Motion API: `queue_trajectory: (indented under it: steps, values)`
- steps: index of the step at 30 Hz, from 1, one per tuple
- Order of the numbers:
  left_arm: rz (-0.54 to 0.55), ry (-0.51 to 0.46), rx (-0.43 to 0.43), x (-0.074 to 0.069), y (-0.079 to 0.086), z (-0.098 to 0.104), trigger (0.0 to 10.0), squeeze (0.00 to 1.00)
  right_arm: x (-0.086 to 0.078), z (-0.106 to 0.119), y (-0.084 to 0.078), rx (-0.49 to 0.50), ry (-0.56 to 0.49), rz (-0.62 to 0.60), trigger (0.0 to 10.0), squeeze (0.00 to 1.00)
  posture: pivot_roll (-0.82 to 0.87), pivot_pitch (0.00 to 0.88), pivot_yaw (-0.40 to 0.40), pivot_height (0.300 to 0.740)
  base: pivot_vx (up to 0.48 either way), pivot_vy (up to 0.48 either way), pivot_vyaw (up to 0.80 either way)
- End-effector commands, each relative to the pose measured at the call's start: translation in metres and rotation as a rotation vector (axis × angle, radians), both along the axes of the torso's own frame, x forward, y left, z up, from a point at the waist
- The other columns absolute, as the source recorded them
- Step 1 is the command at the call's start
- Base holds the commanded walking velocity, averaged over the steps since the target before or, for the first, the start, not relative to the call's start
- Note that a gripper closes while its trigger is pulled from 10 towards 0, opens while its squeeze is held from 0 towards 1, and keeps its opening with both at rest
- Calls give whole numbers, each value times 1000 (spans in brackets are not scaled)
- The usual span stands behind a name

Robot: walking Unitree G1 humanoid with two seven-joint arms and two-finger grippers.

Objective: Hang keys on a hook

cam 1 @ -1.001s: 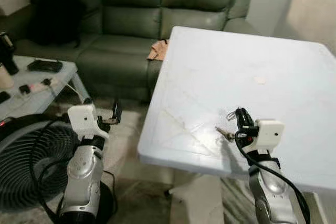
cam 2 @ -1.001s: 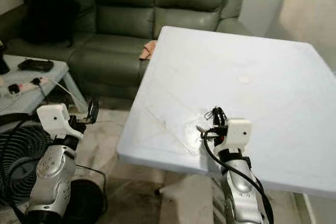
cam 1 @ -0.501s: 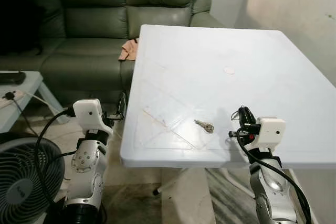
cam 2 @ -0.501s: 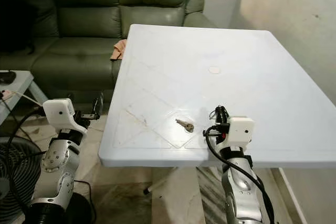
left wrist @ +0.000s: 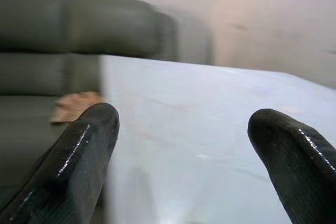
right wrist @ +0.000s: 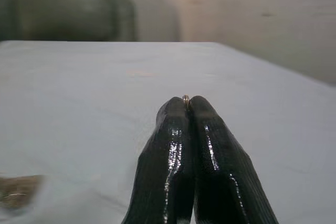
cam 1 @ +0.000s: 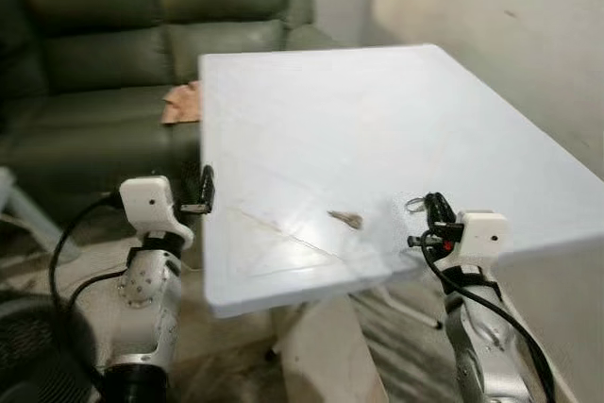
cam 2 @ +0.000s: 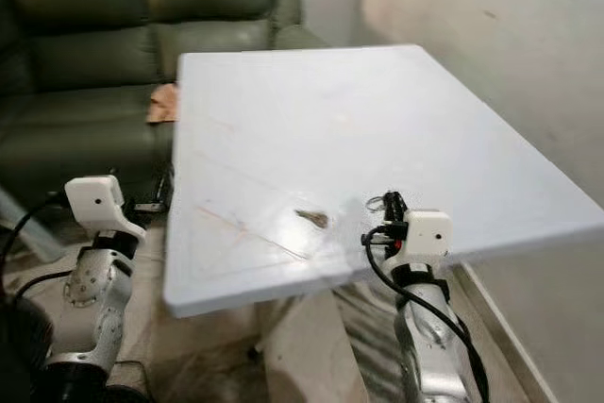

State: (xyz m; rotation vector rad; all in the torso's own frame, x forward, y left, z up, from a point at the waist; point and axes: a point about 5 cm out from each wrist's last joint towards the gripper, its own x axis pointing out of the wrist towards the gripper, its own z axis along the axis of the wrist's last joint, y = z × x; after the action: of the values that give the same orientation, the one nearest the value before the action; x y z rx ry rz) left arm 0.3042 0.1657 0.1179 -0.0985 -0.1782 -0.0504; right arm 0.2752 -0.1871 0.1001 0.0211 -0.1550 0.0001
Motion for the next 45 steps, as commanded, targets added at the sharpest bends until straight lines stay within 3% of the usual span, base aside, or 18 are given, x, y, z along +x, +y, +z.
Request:
queue_trajectory:
  steps: [1, 45]
  values:
    - [10, 0, 17, 1, 5, 2, 10000, 0, 1, -1, 4, 10, 10, 12, 10000, 0, 15, 0, -4, 740, 0, 0, -763]
    - [-22, 31, 52, -1, 0, -6, 10000, 0, 0, -2, 4, -3, 13, 22, 10000, 0, 13, 0, -13, 740, 0, 0, -764]
